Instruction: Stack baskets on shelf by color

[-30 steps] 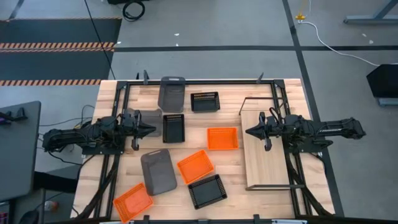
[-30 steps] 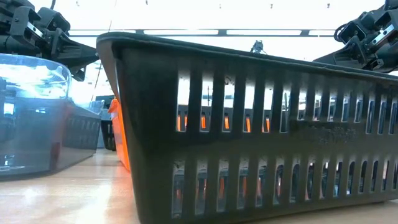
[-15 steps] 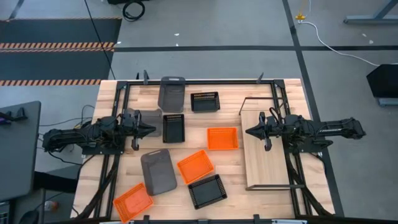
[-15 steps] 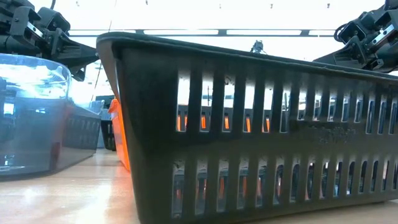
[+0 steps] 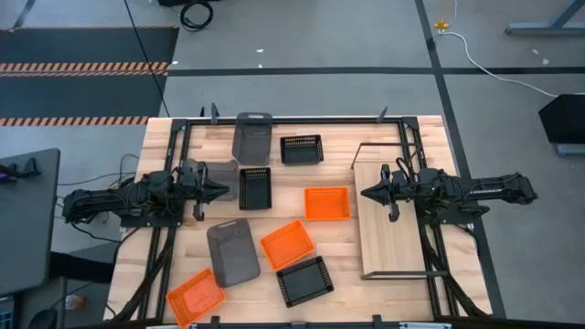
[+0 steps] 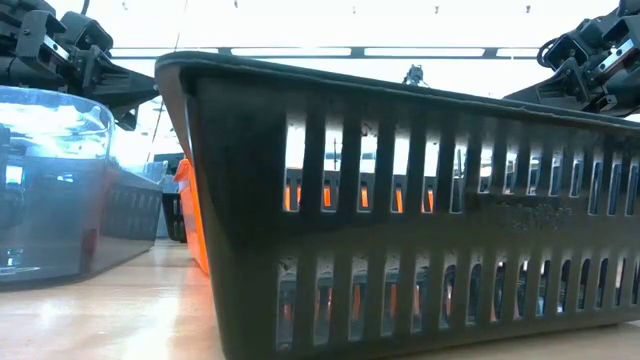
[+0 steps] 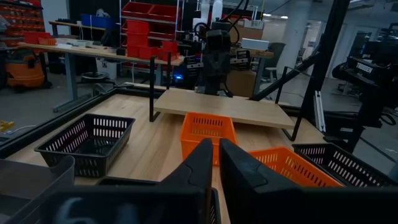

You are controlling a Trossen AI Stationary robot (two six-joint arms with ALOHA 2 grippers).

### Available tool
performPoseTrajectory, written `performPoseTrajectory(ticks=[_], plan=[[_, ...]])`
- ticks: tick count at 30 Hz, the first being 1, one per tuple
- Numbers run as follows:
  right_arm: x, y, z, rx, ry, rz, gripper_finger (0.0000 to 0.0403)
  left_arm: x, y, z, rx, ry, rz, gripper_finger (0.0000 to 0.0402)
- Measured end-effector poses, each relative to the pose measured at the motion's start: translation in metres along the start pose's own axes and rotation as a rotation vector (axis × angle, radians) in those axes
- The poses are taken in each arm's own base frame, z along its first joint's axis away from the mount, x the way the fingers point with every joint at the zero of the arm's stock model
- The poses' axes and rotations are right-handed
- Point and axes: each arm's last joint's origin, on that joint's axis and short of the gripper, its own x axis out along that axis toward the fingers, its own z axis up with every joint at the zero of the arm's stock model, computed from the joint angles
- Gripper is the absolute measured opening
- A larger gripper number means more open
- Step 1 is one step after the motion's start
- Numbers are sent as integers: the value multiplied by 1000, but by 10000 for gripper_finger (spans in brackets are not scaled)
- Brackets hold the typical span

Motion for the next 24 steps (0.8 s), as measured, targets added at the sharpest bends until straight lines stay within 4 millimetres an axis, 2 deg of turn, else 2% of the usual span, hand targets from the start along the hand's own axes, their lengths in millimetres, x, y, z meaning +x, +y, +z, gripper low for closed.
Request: performPoseTrajectory(ticks=[18,21,24], plan=[[0,0,0,-3,0,0,16,0,0,0,-22,0,0,30],[0,0,0,-85,0,-1,16,0,0,0,-28,0,0,32],[0,0,0,-238,-5,-11,16,0,0,0,-30,0,0,36]])
